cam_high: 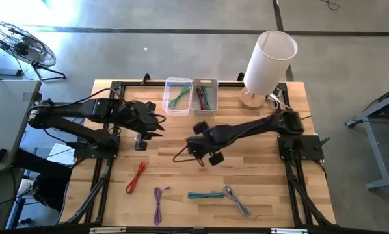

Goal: Pick & Place USB Port
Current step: Put the pink charger cable into the transparent bin

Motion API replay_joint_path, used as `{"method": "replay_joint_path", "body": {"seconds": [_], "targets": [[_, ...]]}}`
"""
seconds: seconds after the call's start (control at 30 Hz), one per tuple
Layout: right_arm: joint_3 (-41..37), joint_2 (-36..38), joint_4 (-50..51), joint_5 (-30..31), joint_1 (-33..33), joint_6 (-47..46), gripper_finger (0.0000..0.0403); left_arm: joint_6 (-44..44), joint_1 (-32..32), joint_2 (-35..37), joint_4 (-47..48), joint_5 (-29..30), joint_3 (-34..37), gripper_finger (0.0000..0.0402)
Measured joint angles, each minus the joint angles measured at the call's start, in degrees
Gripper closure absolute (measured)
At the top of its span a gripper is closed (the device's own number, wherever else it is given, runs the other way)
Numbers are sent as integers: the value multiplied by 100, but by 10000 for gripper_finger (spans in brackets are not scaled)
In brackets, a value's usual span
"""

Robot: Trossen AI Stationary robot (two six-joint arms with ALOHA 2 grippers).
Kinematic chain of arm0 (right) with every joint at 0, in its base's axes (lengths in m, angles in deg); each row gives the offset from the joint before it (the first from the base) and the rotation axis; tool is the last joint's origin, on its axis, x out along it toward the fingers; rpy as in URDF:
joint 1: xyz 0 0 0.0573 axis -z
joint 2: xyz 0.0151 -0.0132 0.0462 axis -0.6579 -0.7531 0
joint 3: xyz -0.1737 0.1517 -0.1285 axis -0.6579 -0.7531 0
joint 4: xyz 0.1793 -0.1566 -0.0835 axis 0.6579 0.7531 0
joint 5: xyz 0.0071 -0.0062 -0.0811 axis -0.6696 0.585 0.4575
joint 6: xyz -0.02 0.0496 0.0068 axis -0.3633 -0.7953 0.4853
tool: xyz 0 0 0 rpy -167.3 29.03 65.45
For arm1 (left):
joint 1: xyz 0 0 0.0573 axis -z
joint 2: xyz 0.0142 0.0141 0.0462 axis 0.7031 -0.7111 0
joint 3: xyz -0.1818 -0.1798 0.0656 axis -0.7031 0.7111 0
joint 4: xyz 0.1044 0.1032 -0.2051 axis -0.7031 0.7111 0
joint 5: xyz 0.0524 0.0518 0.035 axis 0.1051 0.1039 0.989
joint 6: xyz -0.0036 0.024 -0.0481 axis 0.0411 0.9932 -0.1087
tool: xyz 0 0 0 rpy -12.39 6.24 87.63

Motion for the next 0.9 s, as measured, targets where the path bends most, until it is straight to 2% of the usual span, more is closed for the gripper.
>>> {"method": "replay_joint_path", "body": {"seconds": [0.2,0.33,0.43,0.57,0.9], "targets": [[0,1506,-63,210,-51,-880,395,128,2,15,-838,-147,0,295],[4,2371,-730,342,-228,-1092,395,386,0,15,-1740,-250,0,295],[2,2811,-1385,349,-395,-1041,395,404,2,15,-2473,-92,0,295],[15,3018,-2085,519,-602,-732,395,497,-2,15,-3082,-76,0,295],[0,2860,-2797,342,-700,-290,395,875,0,-89,-5010,-1082,4,295]]}}
